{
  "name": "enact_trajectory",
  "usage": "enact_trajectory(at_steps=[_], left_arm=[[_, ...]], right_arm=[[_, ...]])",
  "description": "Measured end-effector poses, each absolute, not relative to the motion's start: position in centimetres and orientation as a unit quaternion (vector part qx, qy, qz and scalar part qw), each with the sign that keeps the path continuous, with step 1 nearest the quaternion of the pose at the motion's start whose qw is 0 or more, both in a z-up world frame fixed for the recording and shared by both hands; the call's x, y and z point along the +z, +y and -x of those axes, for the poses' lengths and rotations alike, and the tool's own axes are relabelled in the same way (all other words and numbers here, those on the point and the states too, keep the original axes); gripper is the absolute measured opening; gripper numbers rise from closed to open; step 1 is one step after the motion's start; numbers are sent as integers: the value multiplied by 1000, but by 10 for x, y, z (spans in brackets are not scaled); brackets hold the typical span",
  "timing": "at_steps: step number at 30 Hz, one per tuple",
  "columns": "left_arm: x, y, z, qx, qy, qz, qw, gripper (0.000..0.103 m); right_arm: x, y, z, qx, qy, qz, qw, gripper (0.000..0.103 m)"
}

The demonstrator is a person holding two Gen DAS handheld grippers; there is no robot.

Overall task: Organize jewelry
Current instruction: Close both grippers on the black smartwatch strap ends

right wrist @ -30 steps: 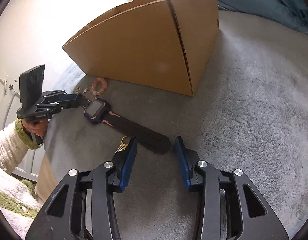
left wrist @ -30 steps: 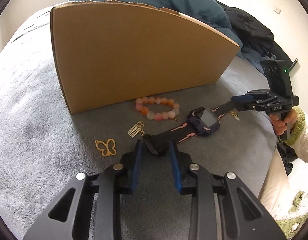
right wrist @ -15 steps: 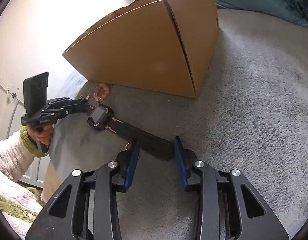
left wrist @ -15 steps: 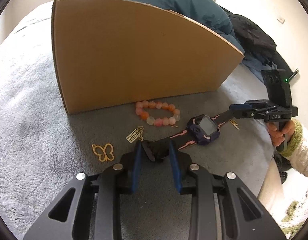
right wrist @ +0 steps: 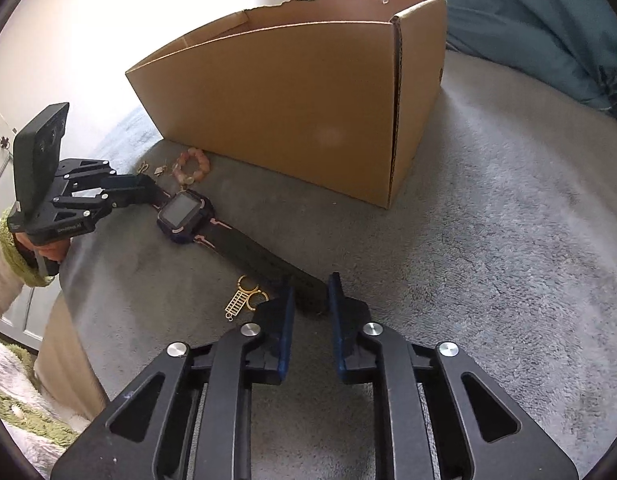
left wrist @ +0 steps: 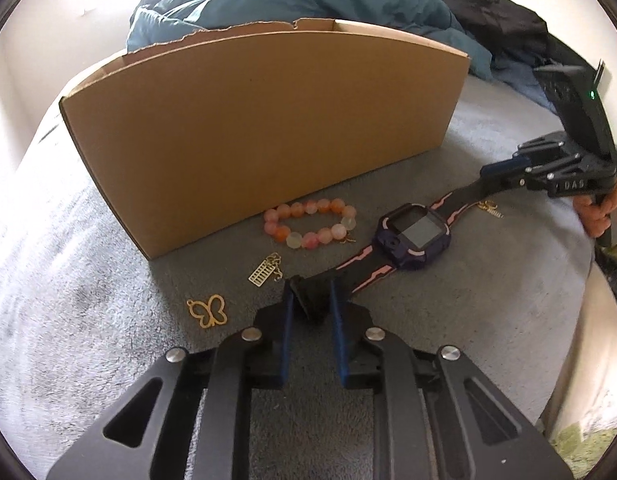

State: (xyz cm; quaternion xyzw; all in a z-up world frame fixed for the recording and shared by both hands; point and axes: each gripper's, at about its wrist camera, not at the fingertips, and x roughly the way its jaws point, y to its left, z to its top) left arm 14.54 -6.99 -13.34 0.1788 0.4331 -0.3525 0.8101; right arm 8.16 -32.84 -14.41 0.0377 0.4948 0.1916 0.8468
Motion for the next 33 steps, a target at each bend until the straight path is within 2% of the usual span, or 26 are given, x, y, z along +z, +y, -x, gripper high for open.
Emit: enact_trajectory(at_steps=[4,8,9,11,12,14,19,22,27,33], left_arm=[[-134,-71,-142,-348,425,-190,814,13],[-136,-69,-142,-347,425,-190,814,12],[-136,-69,-142,-347,426,-190,814,12],[-137,-70,-142,-347,427,-190,813,12],[-137,-69,-142,-347,427,-190,813,12],[-137,-68,-141,-346,427,-190,813,12],[-137,-70,-142,-346,428,-188,813,12],[-139,-69,-142,-347,429,-187,813,12],[-140,-69,-142,-347,429,-187,813,12],[-140,-70,-142,-347,429,-186,813,13]], right_arm=[[-142,-331,-80,190,485,-52,852,8],[-137,-343,-80,203,477,-116,848,8],[-137,-345,-80,205,477,-133,844,12],[-137,-350,-81,209,476,-169,837,14],[-138,-351,-81,207,476,-179,836,21],[-141,-351,-80,204,480,-191,832,28],[-147,-342,-79,185,494,-162,834,29],[-150,-346,-82,185,495,-192,827,29],[-144,-369,-80,215,465,-304,803,29],[-155,-356,-81,191,496,-286,797,29]])
